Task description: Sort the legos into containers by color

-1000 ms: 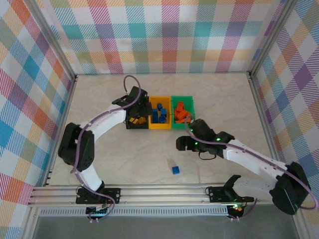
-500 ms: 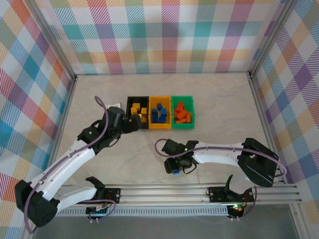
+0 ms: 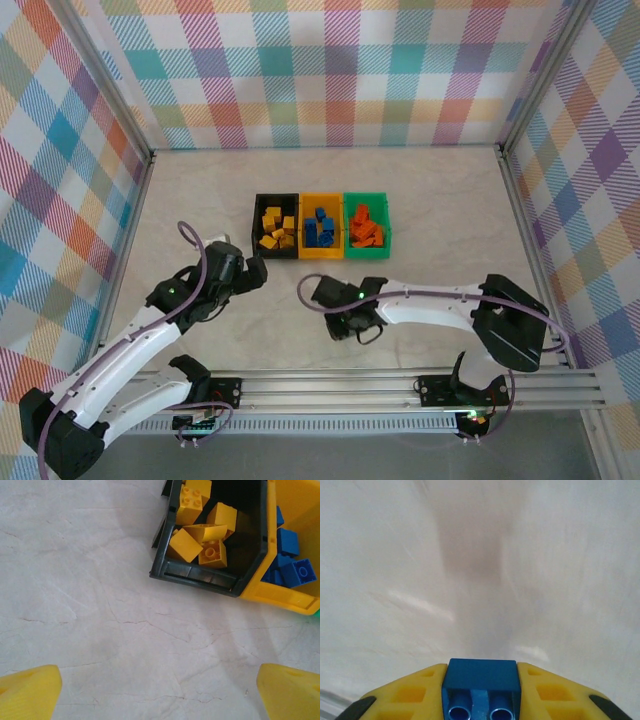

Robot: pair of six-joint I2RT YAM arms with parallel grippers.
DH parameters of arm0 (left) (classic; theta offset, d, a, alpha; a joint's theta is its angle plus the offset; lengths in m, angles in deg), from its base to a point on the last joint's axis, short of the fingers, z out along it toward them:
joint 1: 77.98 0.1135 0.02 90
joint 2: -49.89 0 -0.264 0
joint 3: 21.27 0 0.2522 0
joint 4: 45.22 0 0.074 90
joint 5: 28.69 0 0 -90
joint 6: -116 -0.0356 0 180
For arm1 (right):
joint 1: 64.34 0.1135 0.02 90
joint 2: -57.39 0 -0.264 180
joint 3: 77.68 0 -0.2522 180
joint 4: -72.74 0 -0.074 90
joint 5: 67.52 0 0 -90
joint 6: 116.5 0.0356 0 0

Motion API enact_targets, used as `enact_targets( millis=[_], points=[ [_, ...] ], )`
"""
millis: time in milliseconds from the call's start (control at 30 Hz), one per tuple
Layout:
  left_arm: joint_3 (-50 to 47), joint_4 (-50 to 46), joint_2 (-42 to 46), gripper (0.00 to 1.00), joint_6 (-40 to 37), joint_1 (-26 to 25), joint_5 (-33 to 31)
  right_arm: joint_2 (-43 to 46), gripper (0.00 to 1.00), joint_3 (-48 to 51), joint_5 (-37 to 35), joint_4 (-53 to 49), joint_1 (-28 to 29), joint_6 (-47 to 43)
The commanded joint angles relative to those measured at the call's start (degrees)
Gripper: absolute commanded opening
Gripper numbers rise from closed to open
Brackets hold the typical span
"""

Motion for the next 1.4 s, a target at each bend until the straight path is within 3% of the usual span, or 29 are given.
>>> enact_targets(
  millis=[0,200,367,400,500,600,767,933,1033,1200,1300,1367],
  points=[
    [-1.2,-0.4,2.4,1.00,0.1,-0.1,-0.9,0.8,0.28,-8.0,-3.4,3.6,-5.9,-7.2],
    [-2.6,0.2,6.2,1.00,0.1,-0.1,-2.6,-11.7,0.30,-22.8,-2.4,8.8,-16.6,-12.9],
    [-2.7,-0.1,9.4,1.00,1.0,-0.1,-5.8,-24.7,0.36,-37.0,-1.9,7.9,-20.8,-15.8],
    [-2.9,-0.1,9.8,1.00,1.5,-0.1,-6.5,-26.7,0.39,-39.6,-2.1,7.6,-21.3,-16.1],
    [-3.2,0.2,10.3,1.00,3.5,-0.1,-8.5,-28.8,0.64,-44.0,-2.4,7.3,-22.2,-16.0],
    [-3.5,1.4,10.4,1.00,4.1,-0.1,-9.4,-23.3,0.77,-39.9,-1.3,12.3,-22.2,-16.0],
    [-5.1,8.3,7.1,1.00,4.7,-0.1,-10.9,-7.5,0.86,-23.8,-1.0,20.5,-22.2,-14.3],
    [-4.7,20.8,-2.0,1.00,-6.8,0.5,-20.3,5.1,0.92,-10.5,-3.8,22.2,-22.3,-12.8],
    [-3.9,31.2,-9.4,1.00,-17.2,4.9,-25.6,11.8,1.00,-1.9,-8.0,24.8,-22.2,-11.4],
    [-3.6,43.9,-22.5,1.00,-29.1,17.0,-18.8,22.1,1.00,9.0,-14.9,25.7,-22.2,-8.7],
    [-4.9,49.1,-28.8,1.00,-31.8,21.0,-16.4,25.1,1.00,11.3,-17.3,23.7,-22.3,-9.2],
    [-8.5,57.5,-30.2,1.00,-33.4,22.3,-13.5,26.3,1.00,12.6,-19.8,22.7,-22.5,-9.5]
  ],
)
